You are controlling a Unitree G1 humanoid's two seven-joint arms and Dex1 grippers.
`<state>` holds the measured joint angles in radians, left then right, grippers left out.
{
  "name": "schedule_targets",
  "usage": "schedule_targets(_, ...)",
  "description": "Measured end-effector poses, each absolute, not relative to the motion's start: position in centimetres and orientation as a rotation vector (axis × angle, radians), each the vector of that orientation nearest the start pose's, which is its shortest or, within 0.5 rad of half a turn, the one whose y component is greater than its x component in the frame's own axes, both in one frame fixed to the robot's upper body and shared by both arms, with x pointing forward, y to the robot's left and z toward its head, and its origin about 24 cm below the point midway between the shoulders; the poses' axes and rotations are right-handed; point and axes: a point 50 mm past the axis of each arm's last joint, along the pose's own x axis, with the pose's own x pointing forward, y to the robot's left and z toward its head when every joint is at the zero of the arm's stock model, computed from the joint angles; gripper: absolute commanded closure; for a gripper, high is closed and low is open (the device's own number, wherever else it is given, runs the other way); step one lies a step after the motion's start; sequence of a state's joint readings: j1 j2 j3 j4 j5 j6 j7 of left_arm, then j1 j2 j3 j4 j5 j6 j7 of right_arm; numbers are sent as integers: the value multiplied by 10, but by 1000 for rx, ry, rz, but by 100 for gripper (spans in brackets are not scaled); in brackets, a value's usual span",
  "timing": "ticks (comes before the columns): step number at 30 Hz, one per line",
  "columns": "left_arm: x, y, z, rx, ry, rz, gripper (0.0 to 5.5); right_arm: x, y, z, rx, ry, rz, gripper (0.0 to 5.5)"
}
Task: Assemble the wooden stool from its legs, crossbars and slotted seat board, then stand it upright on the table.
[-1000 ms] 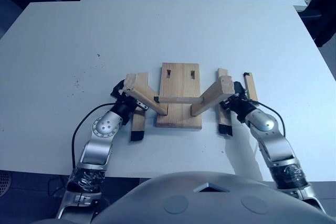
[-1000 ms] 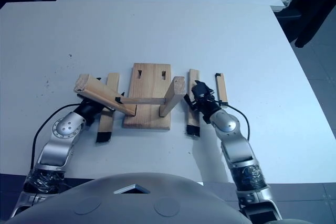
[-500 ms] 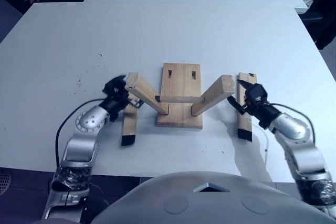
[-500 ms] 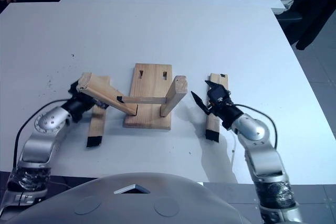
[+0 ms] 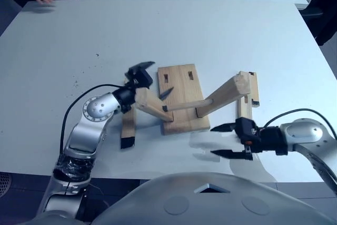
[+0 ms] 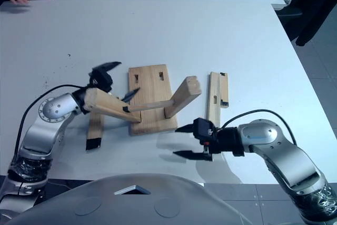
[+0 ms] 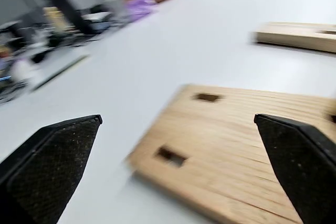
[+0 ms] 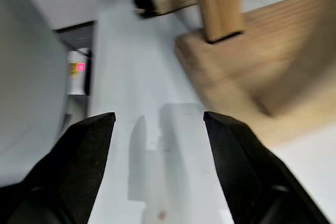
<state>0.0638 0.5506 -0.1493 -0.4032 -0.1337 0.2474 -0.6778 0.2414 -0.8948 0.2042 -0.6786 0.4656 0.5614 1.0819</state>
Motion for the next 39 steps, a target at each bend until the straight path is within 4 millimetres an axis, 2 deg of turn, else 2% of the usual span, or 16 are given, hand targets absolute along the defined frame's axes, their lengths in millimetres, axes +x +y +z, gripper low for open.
schedule_targets(2,209,158,81,420,148,-915,10,143,-152,78,-175,588,1498,237)
schedule_targets(5,205,155,76,435,170,-946,10,155,-144,67,-201,570,1404,237)
schedule_targets(8,202,142,70,400,169,-987,10,167,-147,54,-245,564,1263,237)
schedule_targets(11,199,126,60,353,182,-1022,10,184,-149,51,-315,508,1159,237)
schedule_targets(15,201,116,48,294,215,-1000,10,205,-147,48,-401,432,1122,237)
schedule_targets(20,213,101,40,248,228,-971,10,244,-135,45,-540,275,1068,237)
schedule_targets(24,223,100,45,255,208,-953,10,265,-132,44,-561,219,1037,237)
schedule_targets(28,229,112,57,240,181,-916,10,272,-152,51,-513,230,961,237)
schedule_targets(30,232,125,75,220,127,-911,10,276,-165,67,-467,178,868,237)
schedule_targets(33,235,144,101,240,46,-939,10,276,-182,97,-395,95,761,237)
schedule_targets(35,245,159,119,251,-7,-926,10,260,-194,111,-327,112,761,237)
schedule_targets(36,253,165,125,267,-24,-903,10,251,-198,113,-298,145,793,237)
schedule_targets(39,280,186,129,357,-42,-797,10,207,-207,111,-280,345,1062,237)
